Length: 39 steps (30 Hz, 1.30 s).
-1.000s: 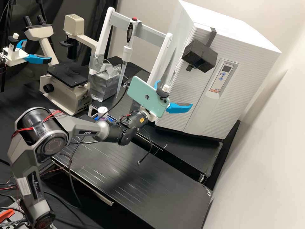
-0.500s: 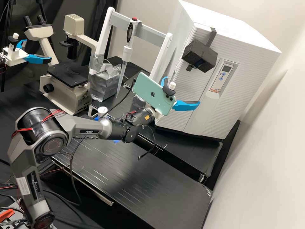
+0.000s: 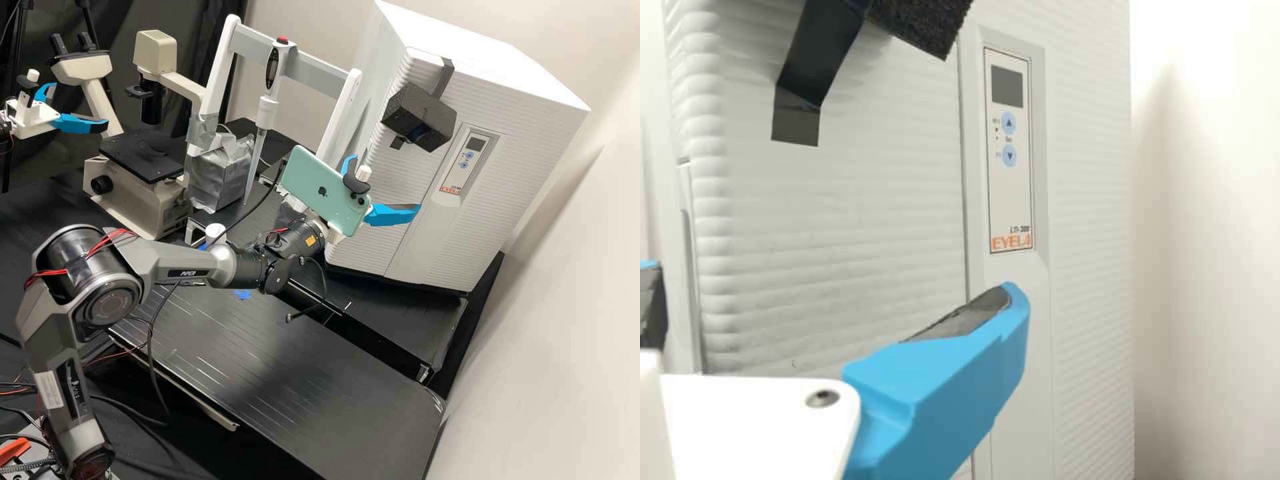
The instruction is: Open the door
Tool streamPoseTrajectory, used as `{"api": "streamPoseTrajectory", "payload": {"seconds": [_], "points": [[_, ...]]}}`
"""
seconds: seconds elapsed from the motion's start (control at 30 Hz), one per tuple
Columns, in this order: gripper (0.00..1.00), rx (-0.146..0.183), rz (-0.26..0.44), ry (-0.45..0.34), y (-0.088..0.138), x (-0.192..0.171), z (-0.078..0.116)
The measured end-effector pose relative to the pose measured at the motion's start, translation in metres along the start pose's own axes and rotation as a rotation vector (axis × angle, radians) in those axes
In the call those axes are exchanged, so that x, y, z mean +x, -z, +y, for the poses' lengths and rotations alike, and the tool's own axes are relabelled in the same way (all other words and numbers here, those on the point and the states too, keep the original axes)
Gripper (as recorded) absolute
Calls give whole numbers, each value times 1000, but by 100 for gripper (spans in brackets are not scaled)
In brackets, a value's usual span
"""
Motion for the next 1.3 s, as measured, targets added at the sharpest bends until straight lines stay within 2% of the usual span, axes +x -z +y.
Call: {"api": "streamPoseTrajectory", "payload": {"seconds": [0.27, 0.57, 1.0, 1.3], "points": [[0, 11, 0, 7, 4, 2, -3], [0, -3, 1, 15, 6, 2, -6], [0, -3, 8, 23, 9, 2, -9], [0, -30, 22, 37, 9, 2, -9]]}}
